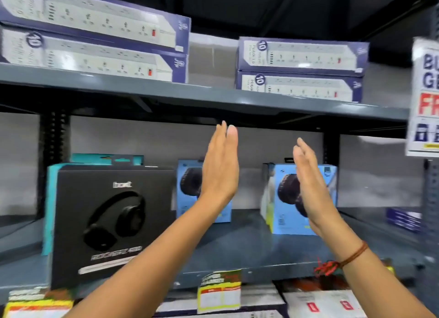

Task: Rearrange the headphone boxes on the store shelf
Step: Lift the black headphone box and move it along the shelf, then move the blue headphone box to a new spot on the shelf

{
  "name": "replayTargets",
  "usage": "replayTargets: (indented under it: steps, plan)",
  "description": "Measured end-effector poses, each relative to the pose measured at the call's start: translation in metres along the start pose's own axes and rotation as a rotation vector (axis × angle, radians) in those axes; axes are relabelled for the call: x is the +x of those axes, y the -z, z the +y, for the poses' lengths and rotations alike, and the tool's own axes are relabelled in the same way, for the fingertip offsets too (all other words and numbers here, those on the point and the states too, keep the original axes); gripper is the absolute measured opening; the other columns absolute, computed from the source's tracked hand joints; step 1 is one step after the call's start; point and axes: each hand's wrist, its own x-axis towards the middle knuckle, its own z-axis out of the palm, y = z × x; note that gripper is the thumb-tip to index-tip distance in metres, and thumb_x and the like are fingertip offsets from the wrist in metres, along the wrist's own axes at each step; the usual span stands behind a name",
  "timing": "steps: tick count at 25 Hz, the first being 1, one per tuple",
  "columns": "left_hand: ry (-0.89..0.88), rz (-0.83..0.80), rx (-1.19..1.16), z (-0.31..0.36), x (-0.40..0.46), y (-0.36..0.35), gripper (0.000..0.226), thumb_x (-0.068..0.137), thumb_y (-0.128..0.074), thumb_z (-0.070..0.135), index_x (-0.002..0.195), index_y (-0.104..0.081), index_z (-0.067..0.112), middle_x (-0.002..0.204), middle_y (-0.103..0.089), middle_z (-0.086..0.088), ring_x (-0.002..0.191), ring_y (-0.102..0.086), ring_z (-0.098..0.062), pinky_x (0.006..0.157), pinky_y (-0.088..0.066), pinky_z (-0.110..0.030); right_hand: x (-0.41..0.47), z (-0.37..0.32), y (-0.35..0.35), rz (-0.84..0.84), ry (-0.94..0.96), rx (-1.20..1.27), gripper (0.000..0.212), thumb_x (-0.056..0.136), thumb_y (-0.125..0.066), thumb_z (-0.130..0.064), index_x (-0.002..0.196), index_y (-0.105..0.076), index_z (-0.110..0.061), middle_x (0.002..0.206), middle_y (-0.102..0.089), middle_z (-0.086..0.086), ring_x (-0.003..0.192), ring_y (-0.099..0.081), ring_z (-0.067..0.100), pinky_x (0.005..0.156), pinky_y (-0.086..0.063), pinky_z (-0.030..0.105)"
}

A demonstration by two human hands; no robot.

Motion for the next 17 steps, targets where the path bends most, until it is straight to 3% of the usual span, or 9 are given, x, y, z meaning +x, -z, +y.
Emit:
replayTargets:
  steps: [3,6,8,11,13,15,17]
  plan:
    - [0.215,-0.146,-0.155,-0.026,0.011,-0.058,0.060,0.104,-0.027,0.056,0.159,-0.025,0.031,0.166,-0.020,0.015,0.153,-0.016,-0.005,0.127,-0.011,-0.036,0.007,0.029,0.059,0.121,-0.033,-0.096,0.055,0.098,-0.042,-0.053,0.151,-0.033,-0.039,0.149,-0.036,-0.025,0.136,-0.032,-0.007,0.112,-0.023,0.016]
    - [0.394,-0.199,-0.144,-0.077,0.019,-0.102,0.064,0.102,-0.025,0.060,0.159,-0.025,0.030,0.167,-0.021,0.012,0.154,-0.017,-0.010,0.126,-0.011,-0.038,0.013,0.069,0.104,0.169,-0.131,-0.188,0.073,0.085,-0.041,-0.066,0.151,-0.030,-0.039,0.152,-0.032,-0.022,0.137,-0.030,-0.001,0.110,-0.022,0.025]
    - [0.514,-0.218,-0.113,-0.110,0.022,-0.127,0.068,0.100,-0.022,0.064,0.159,-0.022,0.031,0.168,-0.019,0.010,0.155,-0.016,-0.013,0.126,-0.011,-0.040,0.023,0.102,0.127,0.177,-0.187,-0.208,0.080,0.080,-0.042,-0.068,0.152,-0.028,-0.037,0.156,-0.030,-0.017,0.141,-0.029,0.004,0.112,-0.022,0.028]
    - [0.639,-0.239,-0.096,-0.141,0.025,-0.146,0.070,0.098,-0.019,0.069,0.159,-0.019,0.036,0.168,-0.017,0.012,0.155,-0.016,-0.014,0.123,-0.011,-0.041,0.039,0.145,0.145,0.150,-0.300,-0.214,0.073,0.092,-0.045,-0.062,0.155,-0.020,-0.036,0.164,-0.020,-0.013,0.149,-0.022,0.010,0.119,-0.020,0.035]
    - [0.687,-0.275,-0.135,-0.149,0.025,-0.155,0.066,0.100,-0.017,0.065,0.157,-0.027,0.034,0.154,-0.032,0.019,0.150,-0.027,-0.015,0.112,-0.023,-0.034,0.053,0.167,0.152,0.093,-0.388,-0.227,0.079,0.091,-0.046,-0.063,0.157,-0.012,-0.035,0.165,-0.016,-0.012,0.151,-0.018,0.012,0.121,-0.019,0.039]
    - [0.709,-0.303,-0.156,-0.150,0.025,-0.163,0.056,0.104,-0.015,0.057,0.146,-0.042,0.033,0.120,-0.050,0.018,0.123,-0.057,-0.007,0.094,-0.027,-0.025,0.063,0.183,0.155,0.032,-0.438,-0.232,0.081,0.088,-0.045,-0.068,0.156,-0.015,-0.036,0.162,-0.022,-0.013,0.149,-0.023,0.011,0.119,-0.022,0.038]
    - [0.715,-0.334,-0.155,-0.148,0.023,-0.167,0.047,0.104,-0.011,0.057,0.120,-0.053,0.041,0.084,-0.066,0.028,0.072,-0.064,0.013,0.084,-0.036,-0.017,0.064,0.189,0.154,0.013,-0.447,-0.171,0.069,0.091,-0.044,-0.065,0.152,-0.030,-0.037,0.151,-0.036,-0.018,0.138,-0.034,0.006,0.115,-0.026,0.033]
